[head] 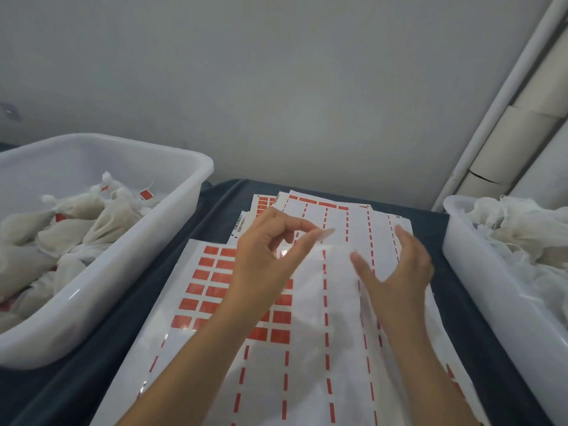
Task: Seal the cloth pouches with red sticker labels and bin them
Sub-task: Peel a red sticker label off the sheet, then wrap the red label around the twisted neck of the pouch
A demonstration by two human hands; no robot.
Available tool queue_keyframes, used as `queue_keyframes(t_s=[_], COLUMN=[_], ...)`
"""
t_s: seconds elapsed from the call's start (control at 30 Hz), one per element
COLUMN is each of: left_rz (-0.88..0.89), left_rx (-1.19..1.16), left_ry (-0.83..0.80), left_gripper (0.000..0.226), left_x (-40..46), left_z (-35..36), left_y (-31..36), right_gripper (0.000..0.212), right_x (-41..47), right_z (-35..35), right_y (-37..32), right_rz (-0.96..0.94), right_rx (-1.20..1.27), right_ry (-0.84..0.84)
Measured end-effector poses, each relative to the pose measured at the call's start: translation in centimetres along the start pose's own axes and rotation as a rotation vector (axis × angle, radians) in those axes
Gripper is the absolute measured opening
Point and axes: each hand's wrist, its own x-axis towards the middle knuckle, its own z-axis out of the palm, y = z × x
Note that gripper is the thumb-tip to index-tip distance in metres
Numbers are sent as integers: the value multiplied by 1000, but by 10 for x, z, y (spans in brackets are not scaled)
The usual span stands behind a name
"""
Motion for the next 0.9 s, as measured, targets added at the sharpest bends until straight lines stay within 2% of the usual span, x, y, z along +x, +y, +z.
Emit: queue_keyframes(t_s=[0.03, 0.07, 0.17, 0.23, 0.3, 0.37, 0.5, 0.57, 0.63, 0.77, 0.9], left_rz=[59, 123, 263, 326, 365, 331, 158, 131, 127, 125, 120], left_rx=[30, 70, 175, 222, 275, 289, 188, 158, 137, 87, 42], left_ry=[-25, -50, -132, -167, -203, -255, -315, -328, -344, -352, -368], left_gripper=[4, 5, 6, 12, 15, 16, 14, 9, 7, 27, 25], left_x=[-3, -7, -21, -32, -43, -51, -58, -59, -61, -62, -60], left_z=[-1, -3, -5, -5, -3, -1, -2, -5, -7, -7, -7], left_y=[3, 5, 5, 2, -5, -10, -13, -12, -11, -10, -12], right_gripper=[41, 33, 40, 44, 38, 29, 40, 38, 46, 60, 57], right_x=[0, 0, -7, -18, -28, -36, -38, -38, -39, -52, -53], right_z=[-6, -11, -25, -31, -37, -37, -30, -31, -34, -31, -31], right_y=[-7, -15, -32, -26, -16, -6, 1, 0, -2, -8, -8], right_rz=[-36, -16, 179, 247, 222, 253, 289, 236, 136, -42, -61], right_rx=[41, 97, 229, 360, 445, 504, 569, 625, 600, 583, 576], right_ry=[8, -76, -550, -688, -701, -656, -428, -326, -381, -651, -617])
